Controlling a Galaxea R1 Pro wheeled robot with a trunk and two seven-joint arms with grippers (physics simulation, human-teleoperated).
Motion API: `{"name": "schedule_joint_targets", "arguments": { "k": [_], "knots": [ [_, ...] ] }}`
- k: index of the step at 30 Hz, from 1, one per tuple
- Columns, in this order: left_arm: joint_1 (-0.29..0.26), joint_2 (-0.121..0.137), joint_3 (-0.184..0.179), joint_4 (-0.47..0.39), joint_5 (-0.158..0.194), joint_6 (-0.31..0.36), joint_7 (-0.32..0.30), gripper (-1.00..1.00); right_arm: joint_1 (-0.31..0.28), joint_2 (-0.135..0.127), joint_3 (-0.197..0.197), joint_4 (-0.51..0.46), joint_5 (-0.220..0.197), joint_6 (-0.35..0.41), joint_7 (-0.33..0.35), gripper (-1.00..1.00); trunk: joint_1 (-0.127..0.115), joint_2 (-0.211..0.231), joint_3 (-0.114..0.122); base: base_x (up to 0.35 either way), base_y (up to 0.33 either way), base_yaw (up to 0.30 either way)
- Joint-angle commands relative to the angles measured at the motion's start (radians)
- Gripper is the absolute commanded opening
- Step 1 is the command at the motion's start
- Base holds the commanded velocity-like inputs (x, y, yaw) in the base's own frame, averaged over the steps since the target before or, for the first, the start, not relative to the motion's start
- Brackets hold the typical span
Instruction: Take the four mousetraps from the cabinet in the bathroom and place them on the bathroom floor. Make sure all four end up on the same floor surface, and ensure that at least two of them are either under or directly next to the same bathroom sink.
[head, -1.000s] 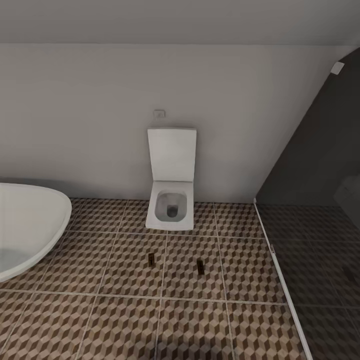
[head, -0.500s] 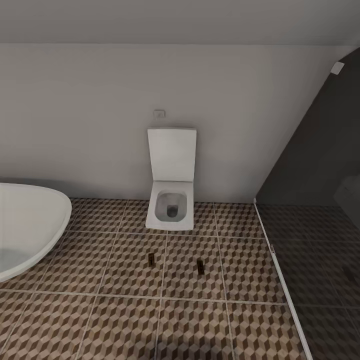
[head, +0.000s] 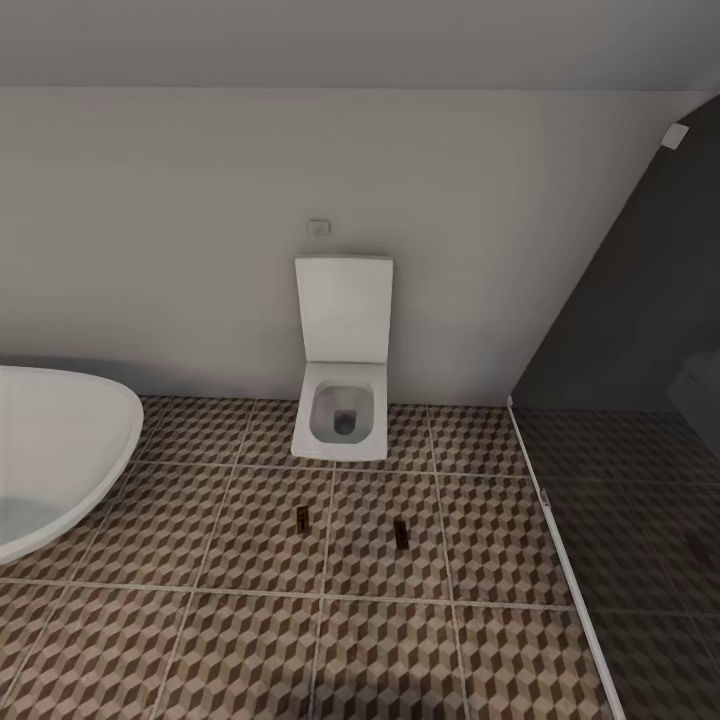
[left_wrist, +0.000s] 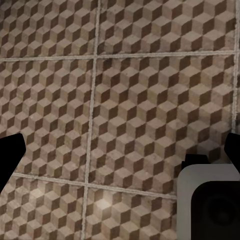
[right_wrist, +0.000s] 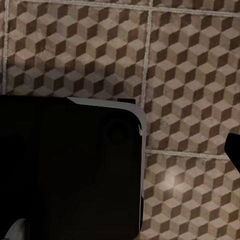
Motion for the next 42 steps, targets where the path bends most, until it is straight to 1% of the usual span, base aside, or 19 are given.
{"name": "schedule_joint_targets", "arguments": {
  "k": [1, 42],
  "knots": [
    [-0.001, -0.001, -0.009, 0.003, 0.003, -0.004, 0.004, 1.0, -0.001, 0.0, 0.003, 0.001, -0.004, -0.003, 0.004, 1.0, 0.0, -0.002, -0.001, 0.0, 0.0, 0.0],
    [-0.001, -0.001, -0.009, 0.003, 0.003, -0.004, 0.004, 1.0, -0.001, 0.0, 0.003, 0.001, -0.004, -0.003, 0.004, 1.0, 0.0, -0.002, -0.001, 0.0, 0.0, 0.0]
  ]
}}
